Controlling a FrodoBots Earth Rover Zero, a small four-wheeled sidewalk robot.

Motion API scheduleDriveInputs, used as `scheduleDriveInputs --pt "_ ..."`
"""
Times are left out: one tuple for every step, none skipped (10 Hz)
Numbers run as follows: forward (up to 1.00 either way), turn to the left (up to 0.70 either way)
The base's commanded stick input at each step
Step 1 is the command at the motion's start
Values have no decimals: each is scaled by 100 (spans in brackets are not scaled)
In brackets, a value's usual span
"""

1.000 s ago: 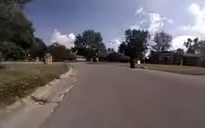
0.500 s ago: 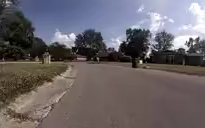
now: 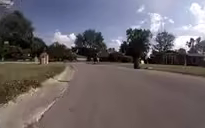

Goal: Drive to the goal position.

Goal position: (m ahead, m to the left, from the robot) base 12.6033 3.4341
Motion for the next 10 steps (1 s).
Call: scheduleDriveInputs --pt "100 0" --pt "100 0" --pt "100 0" --pt "100 0" --pt "100 5" --pt "100 21" --pt "100 40" --pt "100 40" --pt "100 40" --pt "100 40"
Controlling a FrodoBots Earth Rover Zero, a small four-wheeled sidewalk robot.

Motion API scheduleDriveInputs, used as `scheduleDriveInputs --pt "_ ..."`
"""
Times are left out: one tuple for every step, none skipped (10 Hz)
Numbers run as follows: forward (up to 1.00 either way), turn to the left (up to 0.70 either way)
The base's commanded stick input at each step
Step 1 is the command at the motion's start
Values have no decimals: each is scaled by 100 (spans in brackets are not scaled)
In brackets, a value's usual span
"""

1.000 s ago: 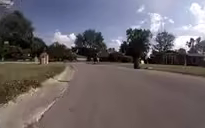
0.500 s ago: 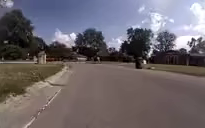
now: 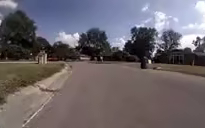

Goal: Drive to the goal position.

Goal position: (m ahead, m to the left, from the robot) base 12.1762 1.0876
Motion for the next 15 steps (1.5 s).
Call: scheduleDriveInputs --pt "100 34" --pt "100 27" --pt "100 25" --pt "100 15" --pt "100 6" --pt "100 3" --pt "100 3" --pt "100 3" --pt "100 2" --pt "100 0" --pt "100 0" --pt "100 0" --pt "100 0" --pt "100 0" --pt "100 0"
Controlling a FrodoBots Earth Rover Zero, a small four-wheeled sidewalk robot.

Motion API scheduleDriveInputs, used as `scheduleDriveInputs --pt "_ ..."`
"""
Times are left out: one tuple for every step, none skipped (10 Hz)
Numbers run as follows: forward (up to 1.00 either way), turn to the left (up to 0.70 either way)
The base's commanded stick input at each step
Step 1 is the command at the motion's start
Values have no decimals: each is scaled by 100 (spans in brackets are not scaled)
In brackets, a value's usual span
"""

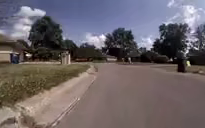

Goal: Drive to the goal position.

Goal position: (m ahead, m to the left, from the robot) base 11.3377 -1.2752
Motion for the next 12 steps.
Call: scheduleDriveInputs --pt "100 0" --pt "100 0" --pt "100 0" --pt "100 0" --pt "100 0" --pt "100 0" --pt "100 0" --pt "100 0" --pt "100 0" --pt "100 0" --pt "100 -5" --pt "100 -4"
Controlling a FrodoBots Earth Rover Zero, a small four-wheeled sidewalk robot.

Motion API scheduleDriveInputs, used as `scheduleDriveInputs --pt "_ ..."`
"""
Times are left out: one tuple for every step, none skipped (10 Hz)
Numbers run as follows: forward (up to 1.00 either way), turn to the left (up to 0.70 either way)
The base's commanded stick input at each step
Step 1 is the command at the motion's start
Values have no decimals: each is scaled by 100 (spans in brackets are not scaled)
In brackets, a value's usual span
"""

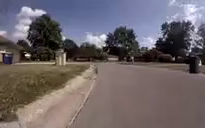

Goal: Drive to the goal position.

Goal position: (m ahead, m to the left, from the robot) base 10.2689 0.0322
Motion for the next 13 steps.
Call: scheduleDriveInputs --pt "100 -5" --pt "100 -6" --pt "100 -19" --pt "100 -11" --pt "100 0" --pt "100 0" --pt "100 0" --pt "100 0" --pt "100 0" --pt "100 0" --pt "100 0" --pt "100 0" --pt "100 0"
